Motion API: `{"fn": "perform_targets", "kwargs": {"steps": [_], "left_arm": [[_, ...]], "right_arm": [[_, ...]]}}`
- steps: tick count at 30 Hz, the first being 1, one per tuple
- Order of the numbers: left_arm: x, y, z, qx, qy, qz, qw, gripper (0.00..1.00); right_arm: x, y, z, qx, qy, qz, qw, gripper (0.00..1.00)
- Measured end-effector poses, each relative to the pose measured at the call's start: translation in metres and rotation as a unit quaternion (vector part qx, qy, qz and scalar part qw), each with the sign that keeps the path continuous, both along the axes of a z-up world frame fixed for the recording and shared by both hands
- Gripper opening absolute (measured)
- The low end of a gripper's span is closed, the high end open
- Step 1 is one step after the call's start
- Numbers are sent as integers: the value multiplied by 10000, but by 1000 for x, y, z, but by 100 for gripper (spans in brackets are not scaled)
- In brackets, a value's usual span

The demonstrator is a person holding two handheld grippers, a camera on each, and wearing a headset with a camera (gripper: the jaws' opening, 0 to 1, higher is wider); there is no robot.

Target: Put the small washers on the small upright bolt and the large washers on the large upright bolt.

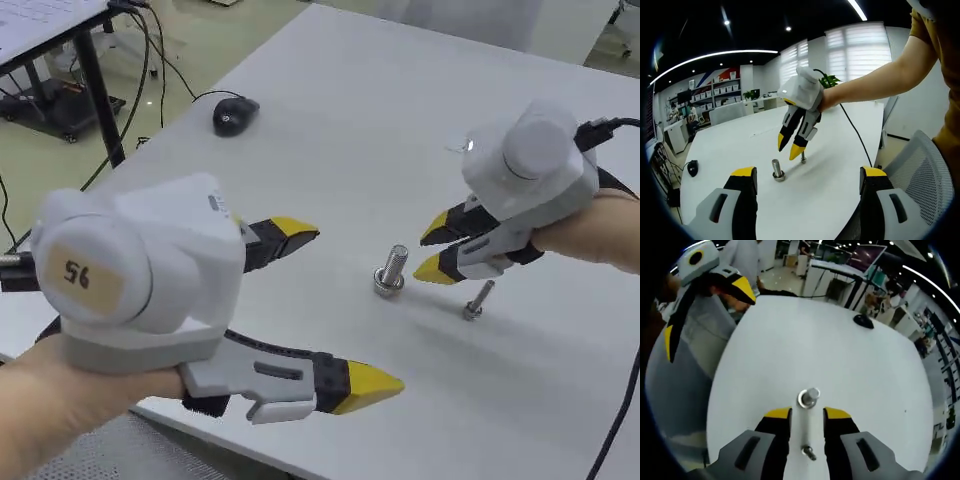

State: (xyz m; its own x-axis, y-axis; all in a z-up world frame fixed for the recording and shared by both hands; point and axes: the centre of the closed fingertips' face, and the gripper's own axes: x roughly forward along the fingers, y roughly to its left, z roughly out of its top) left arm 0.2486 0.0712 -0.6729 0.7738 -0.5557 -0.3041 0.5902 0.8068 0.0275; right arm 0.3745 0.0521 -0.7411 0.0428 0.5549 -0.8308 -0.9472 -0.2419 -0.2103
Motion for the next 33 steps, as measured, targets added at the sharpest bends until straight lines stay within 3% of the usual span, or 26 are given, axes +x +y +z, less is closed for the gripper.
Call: {"fn": "perform_targets", "kwargs": {"steps": [4, 10, 13, 16, 17, 20, 22, 25, 27, 33], "left_arm": [[1, -6, 4, -132, -38, -95, 9999, 84], [1, -14, 4, -207, -28, -251, 9995, 84], [1, -17, 0, -69, 37, -337, 9994, 84], [3, -19, 1, -135, 70, -389, 9991, 84], [3, -20, 1, -141, 74, -404, 9991, 84], [1, -23, -7, -85, 229, -533, 9983, 84], [-1, -25, -7, -124, 237, -592, 9979, 85], [-3, -24, -5, -354, 292, -547, 9974, 85], [-3, -22, -4, -439, 300, -501, 9973, 85], [-6, -21, -7, -461, 347, -429, 9974, 85]], "right_arm": [[-11, -15, 7, 246, -24, -84, 9997, 25], [-34, -32, 19, 922, 66, -301, 9953, 25], [-44, -46, 13, 1079, 231, -436, 9929, 26], [-56, -61, 6, 1183, 367, -540, 9908, 27], [-65, -60, 9, 1511, 515, -495, 9859, 27], [-84, -66, 15, 2055, 935, -561, 9726, 29], [-92, -73, 19, 2398, 1032, -647, 9631, 33], [-101, -88, 16, 2599, 1181, -933, 9538, 35], [-106, -97, 15, 2775, 1295, -1204, 9443, 35], [-119, -120, 15, 3085, 1304, -1667, 9274, 41]]}}
